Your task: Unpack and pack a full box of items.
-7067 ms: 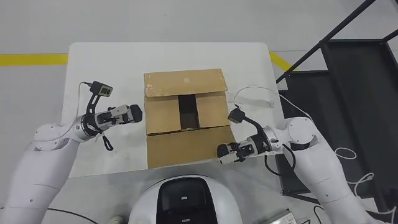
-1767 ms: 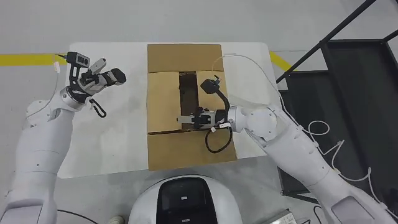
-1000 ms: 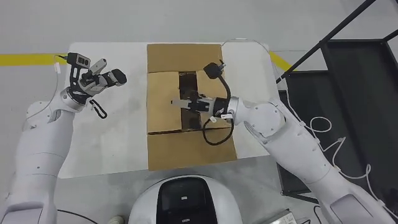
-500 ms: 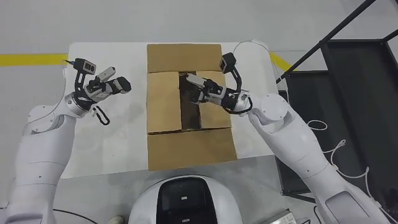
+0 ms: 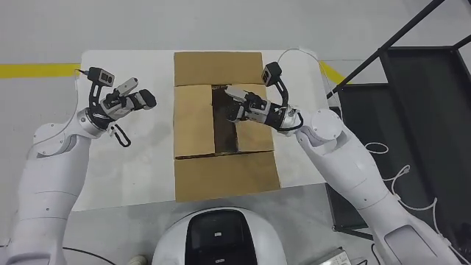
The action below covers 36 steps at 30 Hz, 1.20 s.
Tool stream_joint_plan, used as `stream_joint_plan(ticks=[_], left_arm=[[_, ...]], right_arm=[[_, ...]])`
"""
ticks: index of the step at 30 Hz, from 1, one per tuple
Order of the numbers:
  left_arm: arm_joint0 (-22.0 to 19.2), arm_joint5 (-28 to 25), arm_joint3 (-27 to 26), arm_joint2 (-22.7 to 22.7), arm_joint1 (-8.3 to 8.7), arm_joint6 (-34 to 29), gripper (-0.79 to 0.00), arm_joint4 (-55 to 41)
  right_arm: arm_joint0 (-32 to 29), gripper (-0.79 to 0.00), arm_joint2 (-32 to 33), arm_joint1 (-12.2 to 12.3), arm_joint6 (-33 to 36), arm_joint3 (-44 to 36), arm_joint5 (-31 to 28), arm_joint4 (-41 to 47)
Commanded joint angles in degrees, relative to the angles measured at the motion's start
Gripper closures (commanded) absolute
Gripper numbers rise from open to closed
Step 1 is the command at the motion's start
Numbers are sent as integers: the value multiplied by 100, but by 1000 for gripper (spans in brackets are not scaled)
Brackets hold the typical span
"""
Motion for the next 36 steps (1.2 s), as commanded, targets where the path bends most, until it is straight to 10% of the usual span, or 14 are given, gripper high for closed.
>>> stream_joint_plan(ticks=[1,28,36], left_arm=[[0,1,0,0,0,-1,-785,1],[348,186,-529,-270,93,407,-785,205],[361,128,-528,-453,114,661,-785,65]], right_arm=[[0,-785,0,0,0,0,0,0],[783,-785,-1264,-258,54,249,1841,-1742],[803,-785,-1418,-422,139,368,1380,-1001]])
